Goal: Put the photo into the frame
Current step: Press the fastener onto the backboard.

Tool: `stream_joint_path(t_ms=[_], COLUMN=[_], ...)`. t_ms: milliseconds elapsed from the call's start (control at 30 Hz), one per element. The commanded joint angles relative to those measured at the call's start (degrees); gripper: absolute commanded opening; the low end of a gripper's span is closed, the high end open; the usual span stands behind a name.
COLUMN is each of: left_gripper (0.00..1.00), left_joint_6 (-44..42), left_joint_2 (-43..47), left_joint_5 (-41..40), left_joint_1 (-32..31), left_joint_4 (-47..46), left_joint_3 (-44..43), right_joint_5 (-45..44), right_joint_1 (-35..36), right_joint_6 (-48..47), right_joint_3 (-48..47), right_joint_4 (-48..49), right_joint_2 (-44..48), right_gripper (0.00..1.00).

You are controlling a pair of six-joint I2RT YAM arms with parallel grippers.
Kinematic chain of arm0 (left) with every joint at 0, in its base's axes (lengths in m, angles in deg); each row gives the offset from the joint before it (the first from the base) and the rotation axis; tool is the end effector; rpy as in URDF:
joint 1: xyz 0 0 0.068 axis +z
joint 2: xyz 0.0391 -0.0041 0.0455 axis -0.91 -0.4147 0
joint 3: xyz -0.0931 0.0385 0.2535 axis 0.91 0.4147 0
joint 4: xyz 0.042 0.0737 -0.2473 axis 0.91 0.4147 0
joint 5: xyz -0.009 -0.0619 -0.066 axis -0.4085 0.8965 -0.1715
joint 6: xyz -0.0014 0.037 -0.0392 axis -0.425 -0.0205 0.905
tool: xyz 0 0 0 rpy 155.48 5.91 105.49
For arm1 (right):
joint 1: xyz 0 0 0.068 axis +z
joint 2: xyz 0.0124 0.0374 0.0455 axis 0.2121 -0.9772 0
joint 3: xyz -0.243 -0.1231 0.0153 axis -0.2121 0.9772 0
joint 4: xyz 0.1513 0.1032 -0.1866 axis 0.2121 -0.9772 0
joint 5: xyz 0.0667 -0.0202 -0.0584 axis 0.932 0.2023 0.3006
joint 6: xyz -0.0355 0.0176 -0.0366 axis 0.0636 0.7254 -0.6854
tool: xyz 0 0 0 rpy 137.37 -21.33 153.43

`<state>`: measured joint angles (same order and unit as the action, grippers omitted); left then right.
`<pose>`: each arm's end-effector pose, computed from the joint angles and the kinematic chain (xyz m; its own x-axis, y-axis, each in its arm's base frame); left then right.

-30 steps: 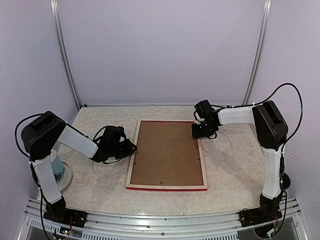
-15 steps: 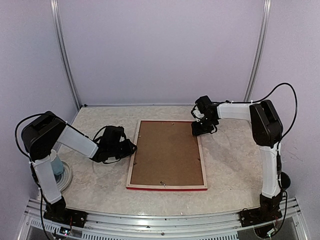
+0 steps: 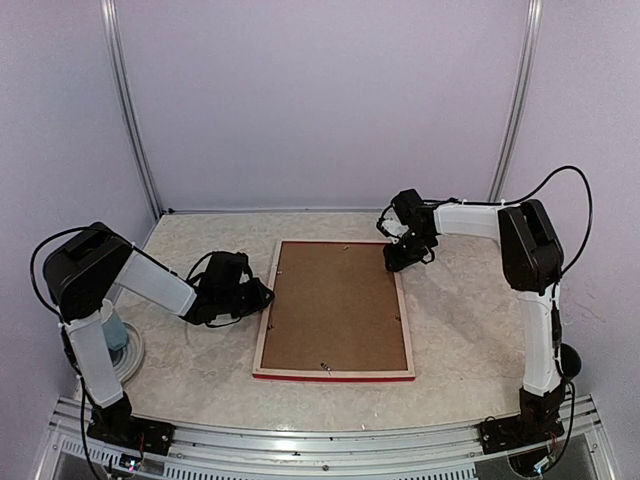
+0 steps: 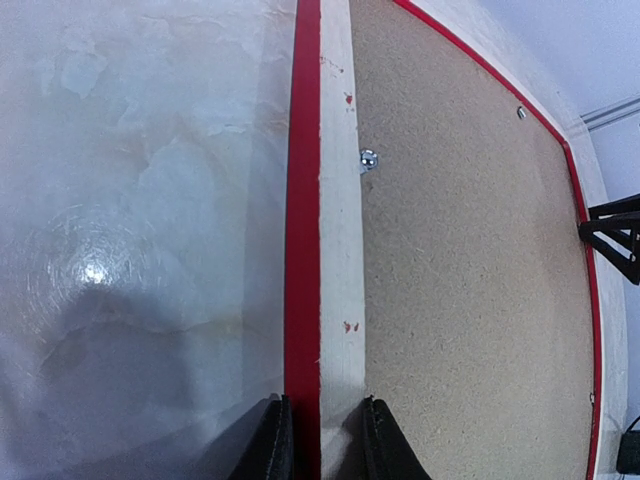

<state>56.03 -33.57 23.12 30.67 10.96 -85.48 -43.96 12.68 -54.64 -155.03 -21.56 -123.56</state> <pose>0.2856 -0.1985 0.1045 -0.7699 -0.3446 -0.5372 0.0190 0.8290 -0.5589 0.4272 0.1986 0.1568 -0.8029 -0.3788 -0.4602 -0.4263 0.9046 -0.0008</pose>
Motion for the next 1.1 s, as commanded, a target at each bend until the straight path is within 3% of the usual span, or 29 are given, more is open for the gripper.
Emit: stream_joint_path(t_ms=[0,233,367,633,833,1067], left_gripper=[0.11,0.11,0.11,0.11,0.11,0.10], left_joint_6=[1.64,1.65,1.71,1.65,1.68,1.71], left_joint_2=[-6.11,-6.67,-6.71,-6.78,-6.78,-6.64], left_joint_5=[4.60,4.84,4.82,4.89,5.12,5.14], left_joint_1=[-0.42,-0.46,-0.50,-0.50,-0.55,-0.59], left_joint_4=[13.31,13.34,13.36,13.40,13.31,13.40], left_joint_3=[2.51,2.29,2.24,2.28,2.24,2.24], right_joint_5=[-0.65,-0.19,1.72,0.34,-5.45,-10.54], right_joint_1=[-0.41,-0.41,-0.40,-0.27,0.45,3.05], right_joint_6=[-3.43,-3.75,-3.47,-0.02,9.72,13.65], right_joint_3=[1.25,1.61,1.60,3.04,3.67,5.03], right_joint_4=[-3.84,-4.14,-4.33,-3.71,-4.14,-3.38], right_joint_2=[-1.63,-0.62,-0.99,0.48,1.41,1.29], right_gripper=[0.40,0.35,0.26,0.25,0.25,0.25])
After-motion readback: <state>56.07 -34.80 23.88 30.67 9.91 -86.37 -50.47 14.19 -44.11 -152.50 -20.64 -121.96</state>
